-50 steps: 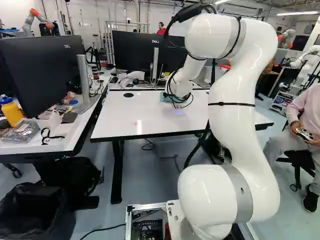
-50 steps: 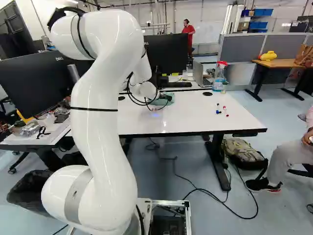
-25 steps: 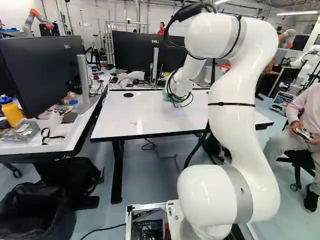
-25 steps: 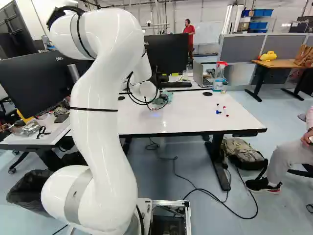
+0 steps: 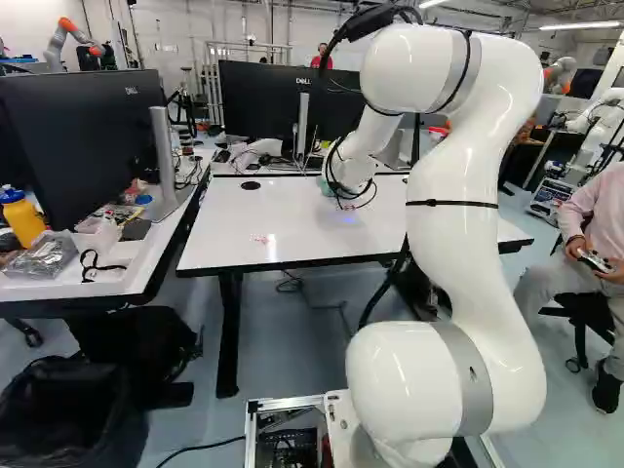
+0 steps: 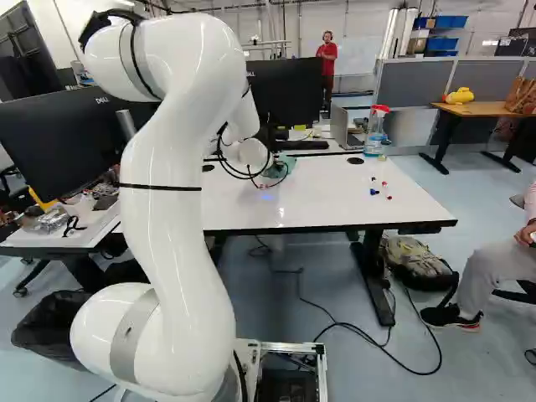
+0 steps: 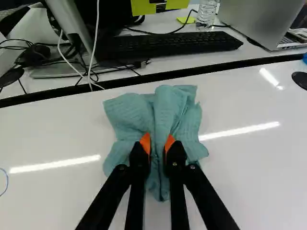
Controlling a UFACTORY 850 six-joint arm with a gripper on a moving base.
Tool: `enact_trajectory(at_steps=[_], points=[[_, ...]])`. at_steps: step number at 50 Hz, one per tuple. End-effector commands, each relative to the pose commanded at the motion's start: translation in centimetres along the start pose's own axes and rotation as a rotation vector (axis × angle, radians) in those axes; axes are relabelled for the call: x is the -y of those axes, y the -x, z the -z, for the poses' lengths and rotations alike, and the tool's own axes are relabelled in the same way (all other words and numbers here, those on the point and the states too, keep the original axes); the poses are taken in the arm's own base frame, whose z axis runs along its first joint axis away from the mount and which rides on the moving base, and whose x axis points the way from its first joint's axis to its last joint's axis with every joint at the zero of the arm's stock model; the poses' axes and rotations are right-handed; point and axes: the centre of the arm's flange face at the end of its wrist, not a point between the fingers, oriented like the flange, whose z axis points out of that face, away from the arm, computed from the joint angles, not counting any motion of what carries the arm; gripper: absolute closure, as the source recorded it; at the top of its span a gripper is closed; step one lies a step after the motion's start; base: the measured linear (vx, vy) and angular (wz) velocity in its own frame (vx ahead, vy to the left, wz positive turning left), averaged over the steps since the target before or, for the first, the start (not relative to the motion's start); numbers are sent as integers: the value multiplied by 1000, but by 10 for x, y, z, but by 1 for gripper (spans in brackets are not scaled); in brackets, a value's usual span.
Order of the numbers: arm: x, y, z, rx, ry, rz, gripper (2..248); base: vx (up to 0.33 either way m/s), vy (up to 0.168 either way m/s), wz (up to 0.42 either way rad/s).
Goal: Clean the table with the green towel
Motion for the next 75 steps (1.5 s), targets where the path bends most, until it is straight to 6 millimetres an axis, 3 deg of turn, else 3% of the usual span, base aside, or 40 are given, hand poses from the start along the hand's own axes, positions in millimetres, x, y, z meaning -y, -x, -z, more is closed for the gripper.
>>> enact_trajectory(at_steps=[17,51,75], points=[[15,-8,26,-20,-21,14,199,0,0,0],[69,-29,65,-77,-100,62,199,0,0,0],[108,-25,69,-76,-155,98,199,0,0,0]])
